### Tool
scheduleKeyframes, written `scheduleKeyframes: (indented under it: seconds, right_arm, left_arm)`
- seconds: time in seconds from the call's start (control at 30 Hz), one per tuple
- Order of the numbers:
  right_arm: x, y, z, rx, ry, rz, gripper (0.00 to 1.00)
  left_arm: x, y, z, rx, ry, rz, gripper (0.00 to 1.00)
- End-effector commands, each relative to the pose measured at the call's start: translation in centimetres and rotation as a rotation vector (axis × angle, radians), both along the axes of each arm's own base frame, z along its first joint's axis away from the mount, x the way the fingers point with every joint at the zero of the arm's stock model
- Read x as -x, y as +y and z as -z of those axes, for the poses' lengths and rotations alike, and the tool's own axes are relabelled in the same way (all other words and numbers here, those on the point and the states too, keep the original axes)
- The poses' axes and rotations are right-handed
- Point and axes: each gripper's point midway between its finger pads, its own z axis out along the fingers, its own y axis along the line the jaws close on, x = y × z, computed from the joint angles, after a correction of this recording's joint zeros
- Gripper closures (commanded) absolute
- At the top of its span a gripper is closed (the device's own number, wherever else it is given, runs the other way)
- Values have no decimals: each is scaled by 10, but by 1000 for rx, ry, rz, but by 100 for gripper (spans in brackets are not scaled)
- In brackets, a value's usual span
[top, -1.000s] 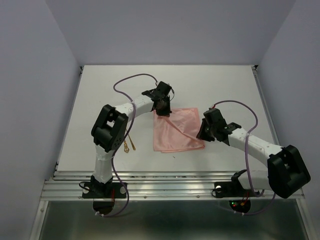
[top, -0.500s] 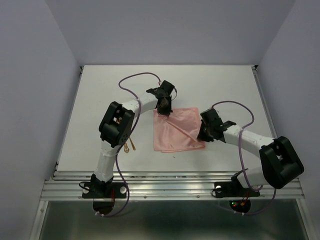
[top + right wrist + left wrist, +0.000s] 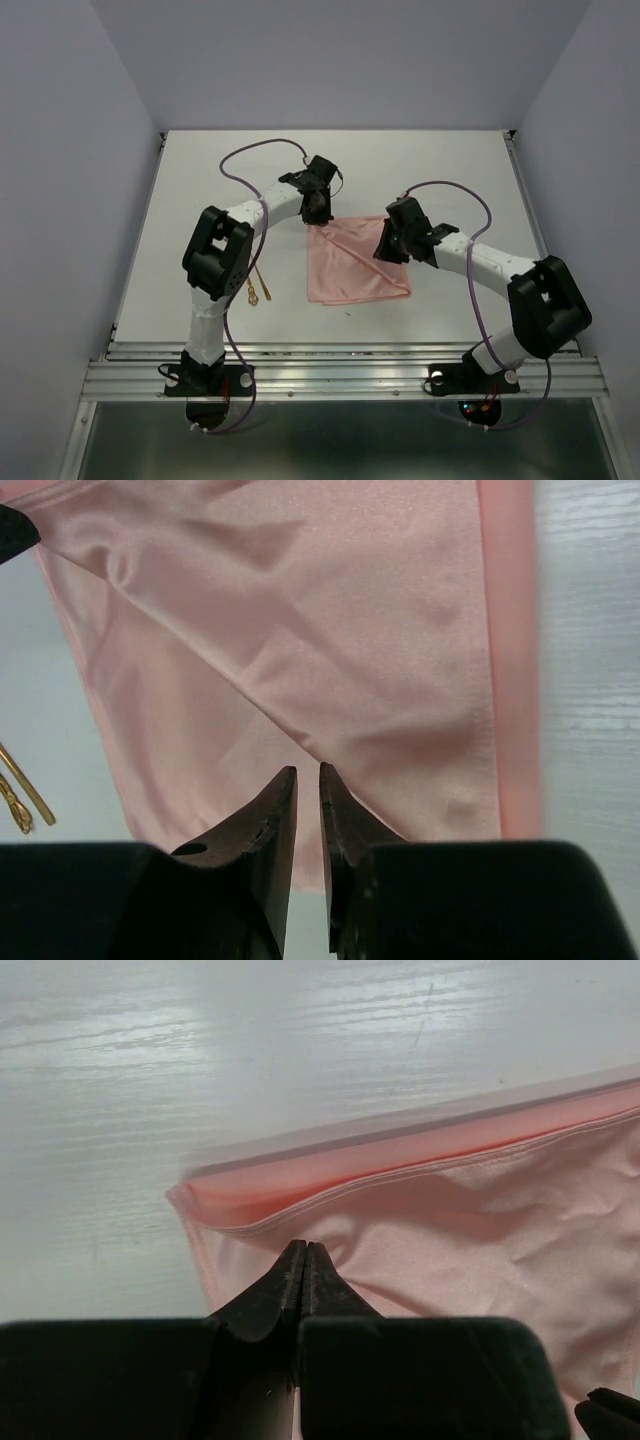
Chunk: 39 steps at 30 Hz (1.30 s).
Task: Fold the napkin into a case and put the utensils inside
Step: Smooth out the upper triangle-folded napkin at the center of the board.
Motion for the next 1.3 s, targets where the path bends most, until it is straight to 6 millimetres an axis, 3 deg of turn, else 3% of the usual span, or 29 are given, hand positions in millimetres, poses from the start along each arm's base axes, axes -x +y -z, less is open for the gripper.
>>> scheduleKeyframes:
  seconds: [0.0, 0.13, 0.17, 0.33, 0.4, 0.5, 0.6, 0.63, 0.77, 0.93, 1.1, 1.27]
  right_arm:
    - [-25, 28, -20, -70, -61, -33, 79]
    - [-35, 35, 0, -57, -38, -43, 79]
    - [-36, 33, 14, -31, -15, -32, 79]
    - [-35, 27, 45, 19, 41, -7, 80]
    - [-33, 26, 46, 23, 46, -11, 80]
    - [-33, 20, 26, 21, -3, 6, 79]
    - [-34, 8, -4, 38, -67, 47, 78]
    - [-32, 4, -17, 36, -94, 51, 78]
    - [-19, -12, -28, 67, -111, 69, 77]
    - [13, -23, -7, 58, -42, 62, 77]
    - [39, -30, 20, 51, 33, 59, 78]
    - [45, -43, 42, 114, 71, 95, 78]
  left_arm:
    - [-6, 25, -14, 2, -34, -51, 93]
    - [-15, 27, -1, -4, -28, -65, 93]
    - [-16, 27, 2, -5, -28, -66, 93]
    - [-21, 27, 21, -27, -3, -71, 93]
    - [-19, 28, 24, -30, 6, -72, 94]
    - [-17, 30, 15, -22, -8, -77, 94]
    - [-18, 33, -8, -9, -49, -94, 94]
    - [-20, 34, -24, 6, -81, -106, 94]
    - [-8, 27, -52, 33, -129, -94, 93]
    - [30, 6, -45, 99, -70, -19, 93]
    - [31, -2, -27, 110, -54, -16, 93]
    - [22, -9, -1, 78, -27, -6, 94]
